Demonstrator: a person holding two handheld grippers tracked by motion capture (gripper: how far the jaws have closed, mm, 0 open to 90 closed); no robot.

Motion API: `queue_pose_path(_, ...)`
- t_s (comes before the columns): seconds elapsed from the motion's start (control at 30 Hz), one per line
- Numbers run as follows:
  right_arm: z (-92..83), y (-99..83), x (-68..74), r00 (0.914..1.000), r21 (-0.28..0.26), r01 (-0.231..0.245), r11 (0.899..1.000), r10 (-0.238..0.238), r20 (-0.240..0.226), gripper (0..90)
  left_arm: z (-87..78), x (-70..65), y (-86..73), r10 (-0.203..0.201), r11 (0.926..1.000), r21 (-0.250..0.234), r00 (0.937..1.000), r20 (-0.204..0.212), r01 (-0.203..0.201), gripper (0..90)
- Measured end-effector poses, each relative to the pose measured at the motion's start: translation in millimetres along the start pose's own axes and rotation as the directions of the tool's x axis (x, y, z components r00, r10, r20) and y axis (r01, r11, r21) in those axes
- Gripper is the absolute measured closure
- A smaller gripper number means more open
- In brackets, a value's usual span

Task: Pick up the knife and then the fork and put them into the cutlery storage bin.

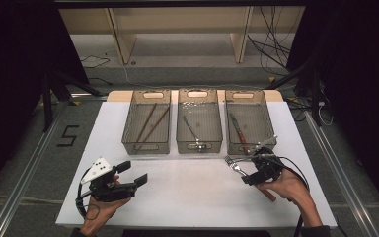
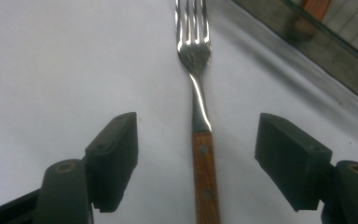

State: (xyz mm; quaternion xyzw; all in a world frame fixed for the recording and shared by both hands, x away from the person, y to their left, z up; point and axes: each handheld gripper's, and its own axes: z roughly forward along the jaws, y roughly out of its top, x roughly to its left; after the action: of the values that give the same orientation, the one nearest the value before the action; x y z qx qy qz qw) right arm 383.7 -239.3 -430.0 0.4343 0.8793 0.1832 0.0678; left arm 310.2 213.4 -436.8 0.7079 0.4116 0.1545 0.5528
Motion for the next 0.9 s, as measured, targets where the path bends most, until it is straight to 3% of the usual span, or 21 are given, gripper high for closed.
queue_pose_path(0.27,10.7,-4.4,-3.9,0.9997,0.09,0.006,0.996,-0.008,0.022,44.4,0.7,-0.6,0.0,0.0,1.0,0.004,1.0,0.002,0.0,16.7)
queue_pose_path(0.9,23.8,-3.5,1.7,0.9961,0.178,0.072,0.981,-0.08,0.037,74.0,2.2,-1.9,-0.4,0.012,0.9998,0.014,0.9999,0.002,-0.012,16.7)
